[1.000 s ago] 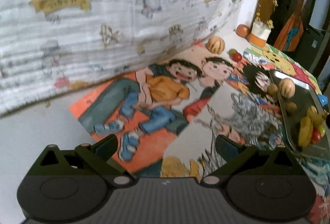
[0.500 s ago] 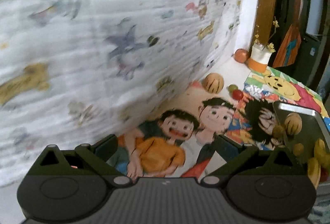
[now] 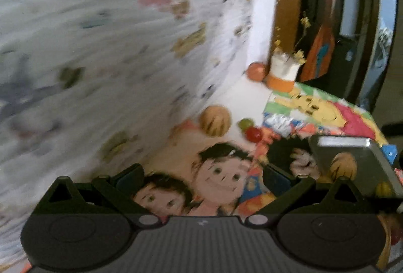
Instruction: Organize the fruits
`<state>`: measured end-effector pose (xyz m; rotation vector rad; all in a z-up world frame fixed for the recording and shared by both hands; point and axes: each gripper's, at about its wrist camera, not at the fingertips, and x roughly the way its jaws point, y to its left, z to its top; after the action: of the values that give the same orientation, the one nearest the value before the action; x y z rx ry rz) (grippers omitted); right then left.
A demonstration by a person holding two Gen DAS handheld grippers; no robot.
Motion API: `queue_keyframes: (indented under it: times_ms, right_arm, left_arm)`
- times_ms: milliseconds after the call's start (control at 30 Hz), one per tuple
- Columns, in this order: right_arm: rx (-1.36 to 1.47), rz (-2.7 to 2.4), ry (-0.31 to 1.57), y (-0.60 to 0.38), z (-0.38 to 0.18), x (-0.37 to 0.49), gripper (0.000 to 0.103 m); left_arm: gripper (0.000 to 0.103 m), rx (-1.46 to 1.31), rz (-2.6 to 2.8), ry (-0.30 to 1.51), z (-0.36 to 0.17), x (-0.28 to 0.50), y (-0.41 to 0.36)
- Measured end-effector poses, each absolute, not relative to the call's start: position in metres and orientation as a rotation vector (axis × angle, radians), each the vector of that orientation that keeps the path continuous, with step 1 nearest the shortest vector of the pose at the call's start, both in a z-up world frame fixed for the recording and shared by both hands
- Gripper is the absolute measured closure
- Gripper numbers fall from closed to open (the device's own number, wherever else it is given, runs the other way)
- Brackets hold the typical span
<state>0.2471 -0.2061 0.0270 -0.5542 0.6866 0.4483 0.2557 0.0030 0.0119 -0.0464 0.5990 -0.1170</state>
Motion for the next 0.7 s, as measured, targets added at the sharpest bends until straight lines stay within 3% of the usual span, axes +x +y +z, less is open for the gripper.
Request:
queue_keyframes:
  times_ms: [233,567,700]
  right_arm:
    - [-0.533,0.457,0.728,-0.209,0.005,0.265,0.02]
    - [-0.565,0.492,0.765,-0.205,-0.001,0.274,0.043]
    - [-0.599,0.518,0.794,-0.2,-0.005,0.279,0.05]
  left_arm:
    - [0.0,-0.079,-0.239,0.522,0.0,0.291,-0.018]
    - [0.001,-0.007,-0.308,0.555,-0.024,0.333,-0.051]
    - [0.007,0.001,-0.326,0.577,-0.034,0.343,-0.06]
